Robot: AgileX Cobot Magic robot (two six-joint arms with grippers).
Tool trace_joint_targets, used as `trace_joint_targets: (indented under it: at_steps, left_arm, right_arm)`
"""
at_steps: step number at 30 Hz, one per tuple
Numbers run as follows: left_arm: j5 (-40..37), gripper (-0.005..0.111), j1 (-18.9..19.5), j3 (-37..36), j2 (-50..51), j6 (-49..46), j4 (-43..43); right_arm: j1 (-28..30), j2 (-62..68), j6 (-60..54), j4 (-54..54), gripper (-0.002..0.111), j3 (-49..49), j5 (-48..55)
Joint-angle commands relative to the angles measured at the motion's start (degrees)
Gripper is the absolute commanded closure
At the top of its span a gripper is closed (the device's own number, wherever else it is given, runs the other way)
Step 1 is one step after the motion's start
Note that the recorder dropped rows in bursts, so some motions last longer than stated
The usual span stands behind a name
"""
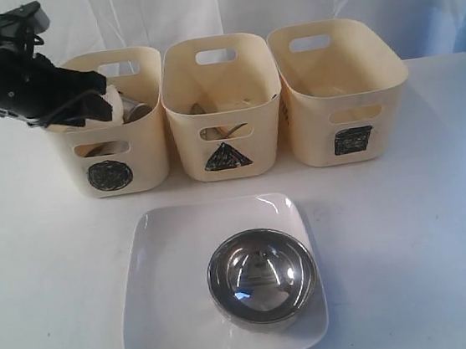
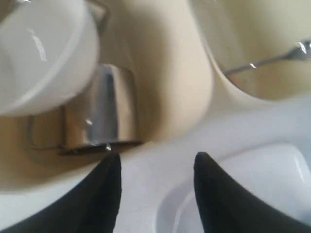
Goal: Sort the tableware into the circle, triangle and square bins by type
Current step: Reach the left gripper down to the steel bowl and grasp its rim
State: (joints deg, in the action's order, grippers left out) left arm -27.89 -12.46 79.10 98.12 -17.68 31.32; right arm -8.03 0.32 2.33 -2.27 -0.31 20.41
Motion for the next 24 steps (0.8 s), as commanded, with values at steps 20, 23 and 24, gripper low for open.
trace_joint_targets:
  at_steps: [20,23,24]
  left_arm:
    - [-25.24,0.046,-13.52,0.36,0.92,-7.97,6.83]
    - [-23.53,0.045,-15.37,0.36,2.45,-7.86,6.83]
    - [-23.02,0.045,-15.86,0.36,2.94,-7.86,6.83]
  right_arm:
    - [0.37,-0.32,0.12,0.65,0.108,0.31,-0.35]
    - [0.37,-0.32,0.12,0.65,0.108,0.31,-0.35]
    - [0.37,-0.32,0.12,0.65,0.108,0.31,-0.35]
